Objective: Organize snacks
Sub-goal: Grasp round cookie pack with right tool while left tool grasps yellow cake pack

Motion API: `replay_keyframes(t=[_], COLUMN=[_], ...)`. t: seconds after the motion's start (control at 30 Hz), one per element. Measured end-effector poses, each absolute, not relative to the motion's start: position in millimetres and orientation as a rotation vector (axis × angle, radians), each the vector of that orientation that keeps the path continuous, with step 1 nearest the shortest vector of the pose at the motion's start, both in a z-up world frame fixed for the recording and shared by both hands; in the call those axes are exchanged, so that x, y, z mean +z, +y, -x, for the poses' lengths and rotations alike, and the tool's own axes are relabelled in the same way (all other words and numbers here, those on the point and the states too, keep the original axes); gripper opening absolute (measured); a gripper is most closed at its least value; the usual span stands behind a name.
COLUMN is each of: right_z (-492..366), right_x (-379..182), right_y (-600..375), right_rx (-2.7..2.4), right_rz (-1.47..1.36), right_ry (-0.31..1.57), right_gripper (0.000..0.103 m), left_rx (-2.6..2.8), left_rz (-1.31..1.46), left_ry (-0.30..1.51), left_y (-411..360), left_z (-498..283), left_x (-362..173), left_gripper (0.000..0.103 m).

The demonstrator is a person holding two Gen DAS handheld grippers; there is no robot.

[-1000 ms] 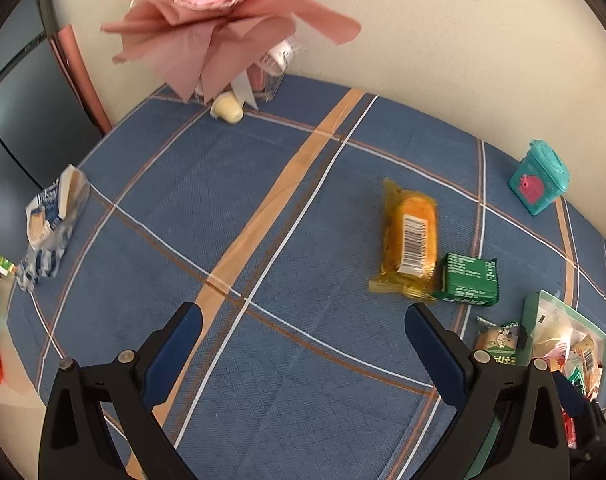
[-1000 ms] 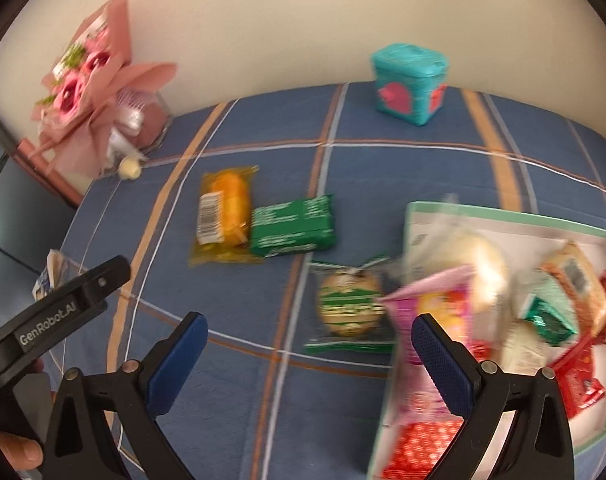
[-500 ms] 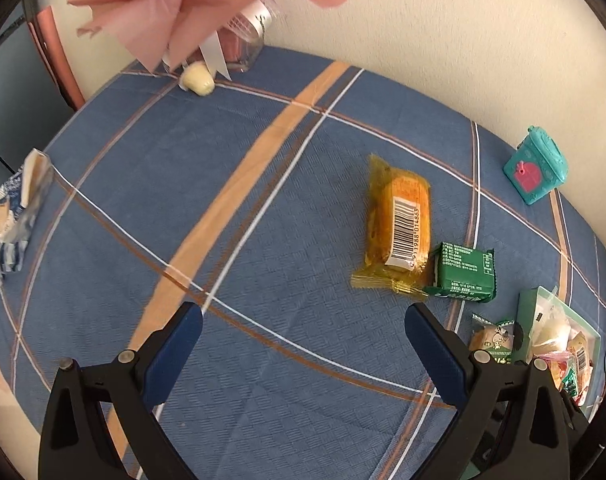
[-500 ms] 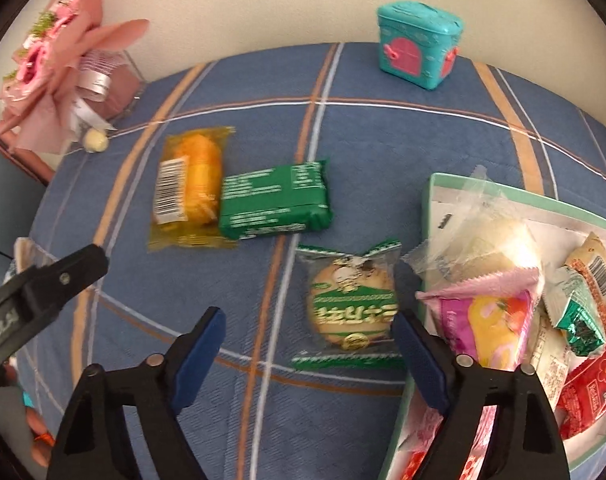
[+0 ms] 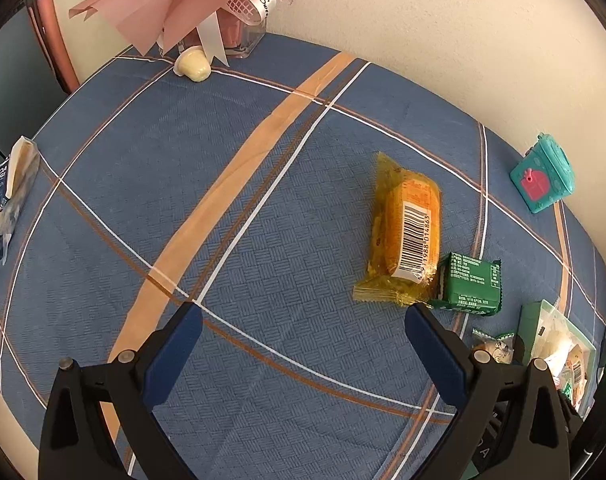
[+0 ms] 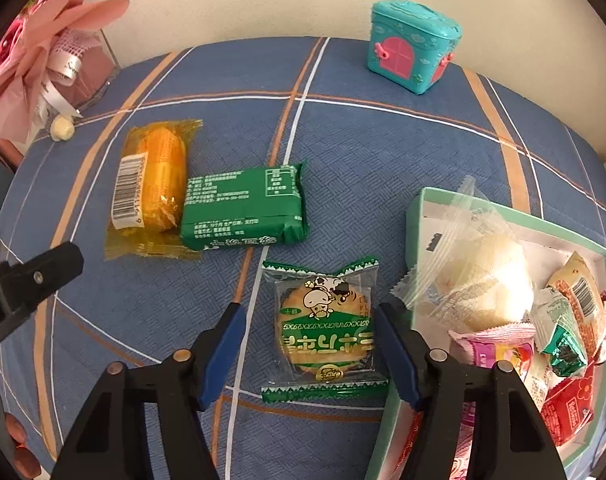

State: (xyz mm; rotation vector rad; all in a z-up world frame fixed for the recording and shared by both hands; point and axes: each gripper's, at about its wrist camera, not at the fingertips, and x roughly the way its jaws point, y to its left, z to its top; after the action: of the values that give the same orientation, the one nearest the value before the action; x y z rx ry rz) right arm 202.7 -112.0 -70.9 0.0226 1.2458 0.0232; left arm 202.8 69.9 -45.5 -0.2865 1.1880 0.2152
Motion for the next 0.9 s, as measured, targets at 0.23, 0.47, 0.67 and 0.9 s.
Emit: replay_keyframes(t=[0.23, 0.47, 0.67, 0.9], right_z=[-202.9, -208.1, -215.6, -214.6], right_x=[-79.6, -79.1, -70.3, -41.1], right_y=[-115.2, -113.2, -118.0, -124.7], right_rx=[0.038, 0.025, 0.04, 0.061], right_rz=[-0.094, -0.077, -0.104, -0.138], right_ry=[1.273, 1.259, 1.251, 1.187], right_gripper=[0.061, 0.053, 0.053, 0.053], left_rx=[0.223, 0.233, 0.226, 0.196], left_rz=[0.284, 0.304, 0.302, 0.285], left_ry=[1.188, 1.175, 1.152, 1.156], left_y=[71.7, 74.8, 68.5, 56.3], left_z=[-203.9, -209.3, -215.5, -223.2], left_x=[-47.6, -48.4, -45.2, -46.7], left_gripper=[0.101, 0.101, 0.101, 0.1])
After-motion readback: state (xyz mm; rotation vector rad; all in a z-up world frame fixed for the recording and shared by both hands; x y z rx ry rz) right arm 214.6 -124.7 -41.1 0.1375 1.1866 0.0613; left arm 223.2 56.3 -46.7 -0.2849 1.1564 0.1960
